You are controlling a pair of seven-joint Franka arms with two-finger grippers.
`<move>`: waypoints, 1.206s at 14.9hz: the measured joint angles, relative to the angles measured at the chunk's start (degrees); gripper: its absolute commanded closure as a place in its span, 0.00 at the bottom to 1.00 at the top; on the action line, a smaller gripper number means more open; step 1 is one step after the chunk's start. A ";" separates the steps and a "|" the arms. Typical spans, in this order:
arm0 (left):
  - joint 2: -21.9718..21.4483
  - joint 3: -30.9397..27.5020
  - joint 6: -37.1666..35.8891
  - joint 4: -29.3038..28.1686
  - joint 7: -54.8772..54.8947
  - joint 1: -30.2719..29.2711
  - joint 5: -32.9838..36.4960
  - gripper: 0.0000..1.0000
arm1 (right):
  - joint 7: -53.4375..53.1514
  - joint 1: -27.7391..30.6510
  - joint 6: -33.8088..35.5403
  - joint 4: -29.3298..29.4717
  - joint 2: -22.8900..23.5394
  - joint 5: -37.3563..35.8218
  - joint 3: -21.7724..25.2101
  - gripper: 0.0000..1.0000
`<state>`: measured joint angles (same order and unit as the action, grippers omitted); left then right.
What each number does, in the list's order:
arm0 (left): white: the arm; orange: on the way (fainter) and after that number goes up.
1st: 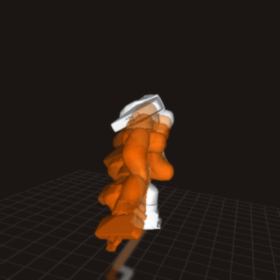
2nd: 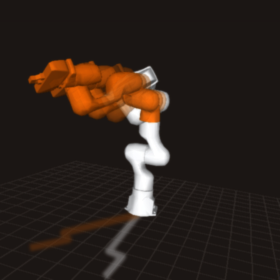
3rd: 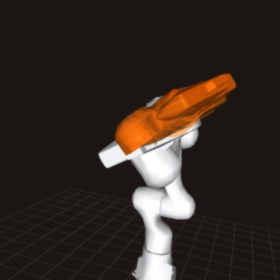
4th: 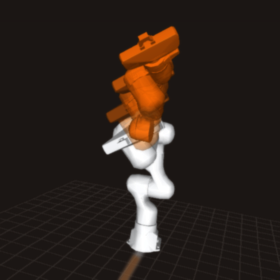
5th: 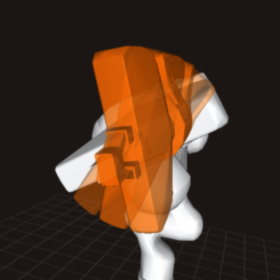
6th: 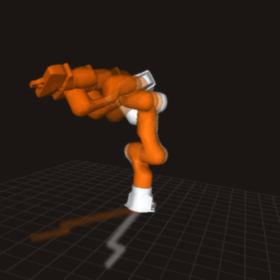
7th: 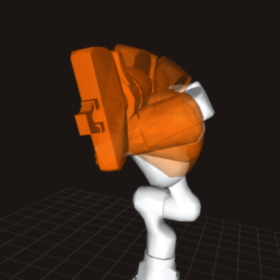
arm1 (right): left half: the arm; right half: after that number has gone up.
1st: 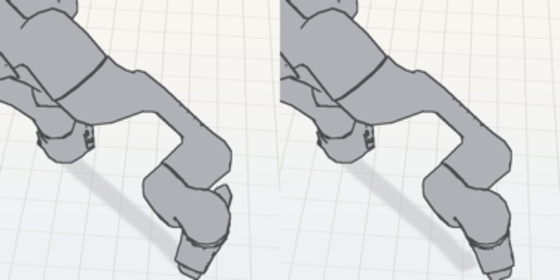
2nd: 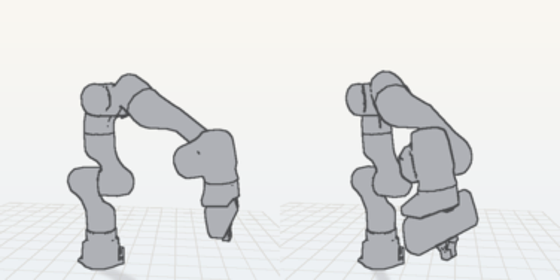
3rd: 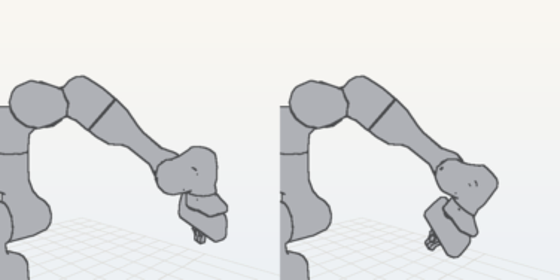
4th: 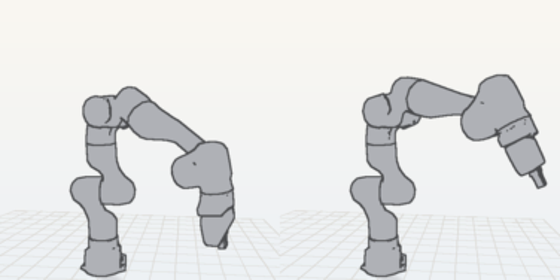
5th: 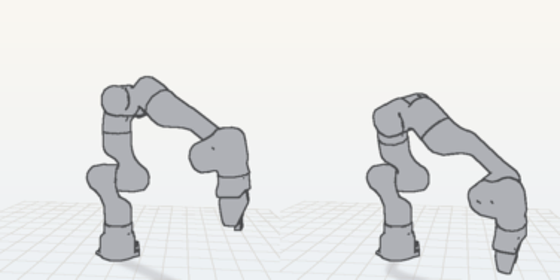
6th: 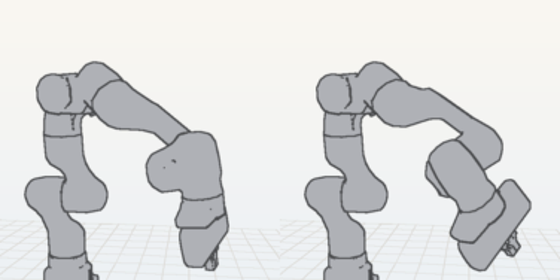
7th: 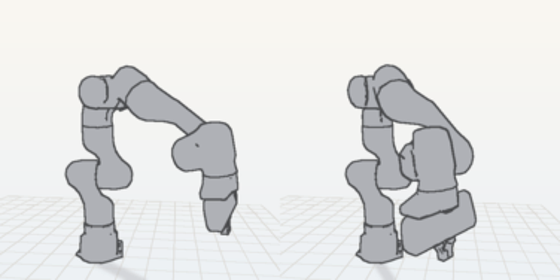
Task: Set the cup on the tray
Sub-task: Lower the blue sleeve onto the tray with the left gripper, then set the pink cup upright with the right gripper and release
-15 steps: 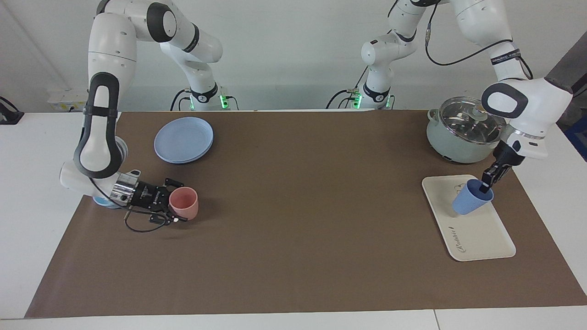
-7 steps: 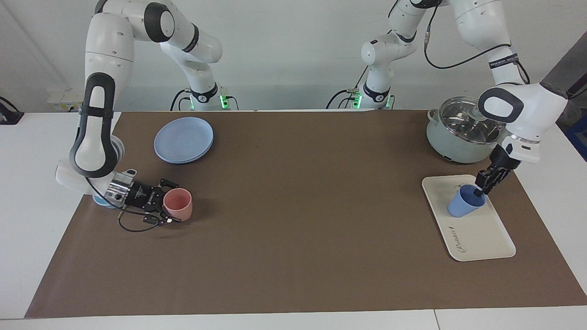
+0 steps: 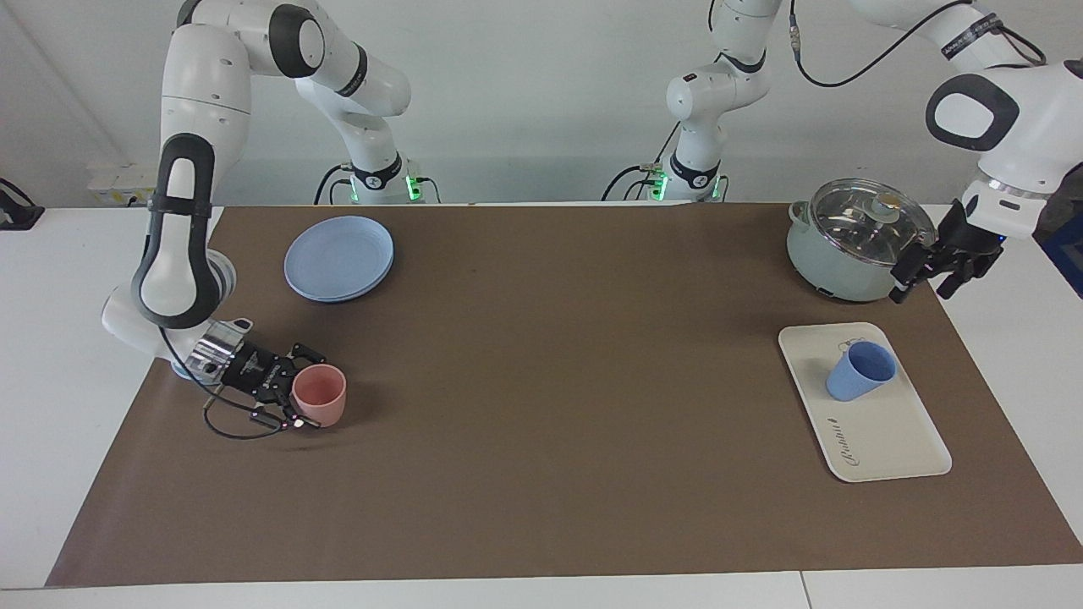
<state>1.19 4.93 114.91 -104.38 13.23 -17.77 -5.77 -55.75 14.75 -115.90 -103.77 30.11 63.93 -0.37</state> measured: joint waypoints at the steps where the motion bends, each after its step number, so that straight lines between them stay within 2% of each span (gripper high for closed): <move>1: -1.04 0.14 -1.93 0.01 0.02 2.02 2.84 0.00 | 0.00 -0.10 0.00 -0.01 0.00 0.01 -0.01 1.00; 2: -1.83 0.31 -3.96 0.00 -0.10 4.45 4.74 0.00 | 0.00 -0.15 0.00 -0.05 0.00 0.01 -0.03 0.91; 4: -2.84 0.61 -7.55 -0.27 -0.38 8.68 5.93 0.00 | 0.00 -0.15 0.00 -0.08 0.00 0.01 -0.05 0.42; 5: -3.10 0.68 -8.98 -0.41 -0.42 10.41 6.04 0.00 | 0.00 -0.15 -0.02 -0.08 0.00 0.01 -0.05 0.36; 6: -3.34 0.73 -10.39 -0.52 -0.64 11.97 6.11 0.00 | 0.00 -0.16 -0.15 -0.09 0.00 0.01 -0.05 0.25; 7: -3.55 0.75 -11.68 -0.61 -1.36 13.43 6.15 0.00 | 0.01 -0.17 -0.46 -0.11 0.00 0.01 -0.05 0.09; 8: -3.73 0.78 -12.55 -0.66 -2.86 14.93 6.17 0.00 | 0.18 -0.21 -1.14 -0.14 0.00 0.01 -0.05 0.02; 12: -4.19 0.93 -13.46 -0.86 -13.00 21.65 6.25 0.00 | 3.71 -0.28 -2.45 -0.26 0.00 0.01 -0.02 0.01; 15: -4.24 0.80 -13.42 -0.95 -15.72 22.70 6.35 0.00 | 6.84 -0.27 -4.28 -0.24 -0.04 -0.43 0.07 0.01; 18: -4.39 -0.14 -13.41 -0.76 -15.92 22.60 6.35 0.00 | 13.42 -0.25 -8.65 -0.17 -0.29 -7.56 0.16 0.01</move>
<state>-3.20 4.79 101.50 -105.14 -2.69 4.83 0.58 -42.33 14.50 -124.55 -103.93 29.82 56.37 -0.21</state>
